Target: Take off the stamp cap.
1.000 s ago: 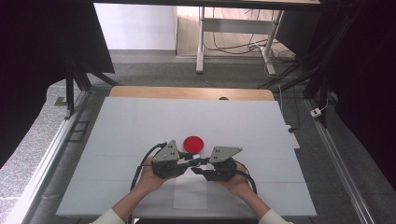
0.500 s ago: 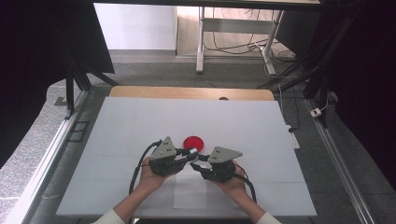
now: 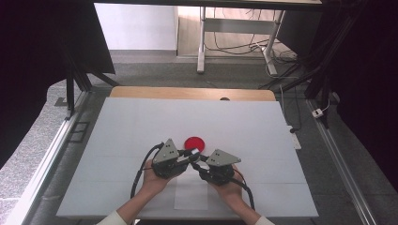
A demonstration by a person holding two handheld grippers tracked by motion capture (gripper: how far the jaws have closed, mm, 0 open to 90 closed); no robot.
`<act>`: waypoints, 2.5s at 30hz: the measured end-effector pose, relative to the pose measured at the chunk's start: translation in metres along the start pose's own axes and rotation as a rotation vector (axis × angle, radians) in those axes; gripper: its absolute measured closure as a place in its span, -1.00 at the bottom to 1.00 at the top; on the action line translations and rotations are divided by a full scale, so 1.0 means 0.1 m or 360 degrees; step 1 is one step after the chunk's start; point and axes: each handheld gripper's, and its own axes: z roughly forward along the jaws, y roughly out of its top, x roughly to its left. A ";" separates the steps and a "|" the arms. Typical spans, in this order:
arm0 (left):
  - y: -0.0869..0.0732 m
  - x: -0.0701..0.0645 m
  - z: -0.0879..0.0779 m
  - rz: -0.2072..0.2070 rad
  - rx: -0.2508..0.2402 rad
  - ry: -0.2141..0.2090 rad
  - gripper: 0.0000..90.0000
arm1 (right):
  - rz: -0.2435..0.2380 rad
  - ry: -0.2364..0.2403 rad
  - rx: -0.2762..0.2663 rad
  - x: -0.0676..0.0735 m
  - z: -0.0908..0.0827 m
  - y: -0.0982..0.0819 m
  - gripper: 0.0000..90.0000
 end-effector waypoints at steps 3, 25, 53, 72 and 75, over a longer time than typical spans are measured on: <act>0.00 0.00 0.00 -0.0010 -0.0003 0.0004 0.68 | 0.0012 -0.0019 -0.0009 0.01 0.00 0.00 0.42; -0.03 0.02 -0.01 -0.0041 -0.0031 -0.0001 0.68 | -0.0038 -0.0005 -0.0006 0.00 0.00 -0.02 0.43; -0.03 0.01 -0.02 -0.0057 -0.0058 -0.0008 0.68 | 0.0042 -0.0043 -0.0067 0.04 -0.03 -0.04 0.43; -0.04 -0.01 -0.03 -0.0045 -0.0077 0.0007 0.68 | -0.0051 0.0003 -0.0035 -0.01 -0.04 -0.02 0.44; -0.03 -0.01 -0.03 -0.0050 -0.0081 0.0011 0.68 | -0.0013 -0.0001 -0.0052 0.01 -0.04 -0.02 0.44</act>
